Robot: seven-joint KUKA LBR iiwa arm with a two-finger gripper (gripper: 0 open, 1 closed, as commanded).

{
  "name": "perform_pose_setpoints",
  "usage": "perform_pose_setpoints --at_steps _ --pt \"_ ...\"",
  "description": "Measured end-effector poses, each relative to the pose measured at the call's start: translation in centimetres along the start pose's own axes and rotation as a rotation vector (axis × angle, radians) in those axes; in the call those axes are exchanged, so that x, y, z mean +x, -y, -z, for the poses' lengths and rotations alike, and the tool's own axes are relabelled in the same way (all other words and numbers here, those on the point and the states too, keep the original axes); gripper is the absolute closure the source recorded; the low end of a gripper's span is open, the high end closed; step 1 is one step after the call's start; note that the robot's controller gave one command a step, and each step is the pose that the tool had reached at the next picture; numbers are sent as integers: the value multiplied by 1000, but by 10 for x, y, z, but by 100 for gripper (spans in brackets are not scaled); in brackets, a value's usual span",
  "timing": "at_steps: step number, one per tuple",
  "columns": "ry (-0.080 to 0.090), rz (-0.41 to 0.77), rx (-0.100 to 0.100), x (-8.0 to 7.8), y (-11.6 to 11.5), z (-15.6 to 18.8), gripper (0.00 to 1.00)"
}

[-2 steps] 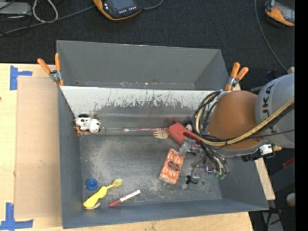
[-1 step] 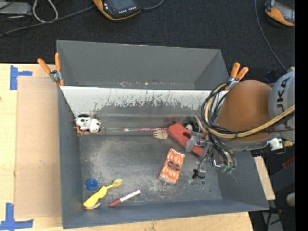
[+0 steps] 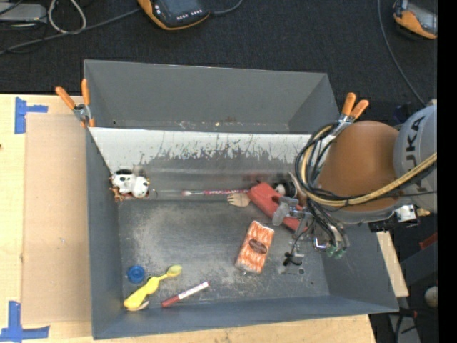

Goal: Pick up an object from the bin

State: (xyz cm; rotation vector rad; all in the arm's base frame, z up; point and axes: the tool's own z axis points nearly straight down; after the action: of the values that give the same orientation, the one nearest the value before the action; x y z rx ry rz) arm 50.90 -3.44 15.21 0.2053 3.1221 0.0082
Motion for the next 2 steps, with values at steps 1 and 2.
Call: perform_pose_setpoints --at_steps 1,2 --pt "0 71 -1 -9 -56 -44 0" --pt "1 226 1 -23 -73 -71 0"
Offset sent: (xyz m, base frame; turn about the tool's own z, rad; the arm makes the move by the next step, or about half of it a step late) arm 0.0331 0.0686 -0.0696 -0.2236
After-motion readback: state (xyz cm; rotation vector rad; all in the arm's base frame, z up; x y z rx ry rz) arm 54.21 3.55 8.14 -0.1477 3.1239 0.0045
